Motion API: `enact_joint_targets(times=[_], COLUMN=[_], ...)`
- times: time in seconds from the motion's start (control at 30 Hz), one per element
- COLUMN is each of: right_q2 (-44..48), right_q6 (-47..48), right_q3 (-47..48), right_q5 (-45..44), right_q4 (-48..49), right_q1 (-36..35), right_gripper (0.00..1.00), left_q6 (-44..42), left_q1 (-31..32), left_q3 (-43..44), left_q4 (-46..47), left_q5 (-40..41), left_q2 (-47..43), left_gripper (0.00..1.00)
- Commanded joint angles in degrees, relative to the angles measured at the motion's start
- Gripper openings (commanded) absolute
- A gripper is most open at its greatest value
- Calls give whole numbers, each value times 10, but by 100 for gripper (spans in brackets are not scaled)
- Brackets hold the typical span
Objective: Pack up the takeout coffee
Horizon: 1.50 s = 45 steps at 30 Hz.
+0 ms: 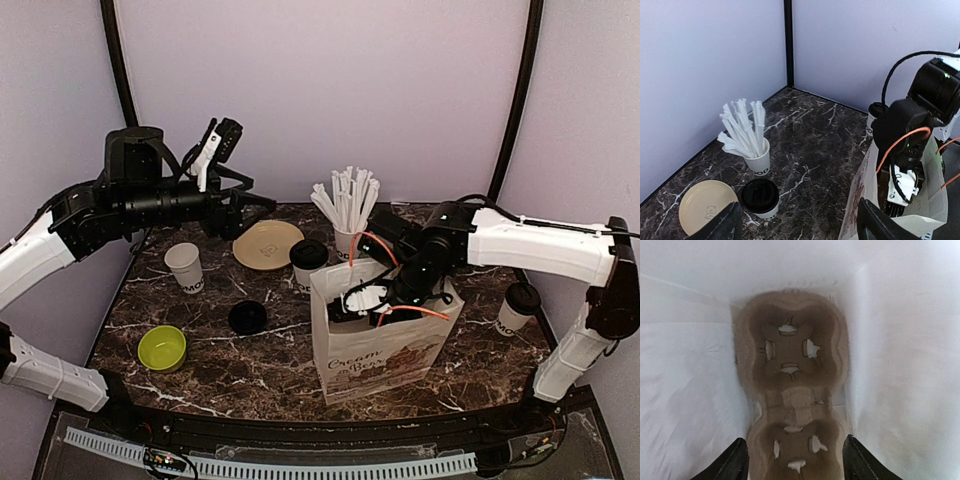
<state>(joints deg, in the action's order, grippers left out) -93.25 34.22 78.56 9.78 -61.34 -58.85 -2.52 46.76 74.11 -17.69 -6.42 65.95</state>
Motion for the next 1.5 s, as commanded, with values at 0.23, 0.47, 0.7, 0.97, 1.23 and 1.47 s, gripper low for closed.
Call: enact_joint_targets(times=[0.23, 0.47, 0.7, 0.97, 1.23, 1.47], right_q2=[84, 94, 131, 210, 235, 192], right_q6=[25, 45, 67, 75, 127, 134], right_q3=[120, 146, 219, 219, 217, 200], right_q5=[34, 45, 134, 191, 210, 258], right_q4=[-69, -87, -115, -114, -124, -84], right_q1=[24, 49, 92, 168, 391, 600], right_gripper=[67, 67, 66, 66, 66, 66], left_q6=[-12, -39, -11, 8, 8, 9], left_q1=[17, 68, 90, 90, 116, 123], left_q3=[2, 56, 143, 277, 407, 428], left_q4=[14, 43, 69, 46, 64, 55], left_q5=[-176, -190, -165, -138, -224, -284], left_q2=[60, 138, 243, 339, 419, 449], left_gripper=[81, 81, 77, 11, 0, 0])
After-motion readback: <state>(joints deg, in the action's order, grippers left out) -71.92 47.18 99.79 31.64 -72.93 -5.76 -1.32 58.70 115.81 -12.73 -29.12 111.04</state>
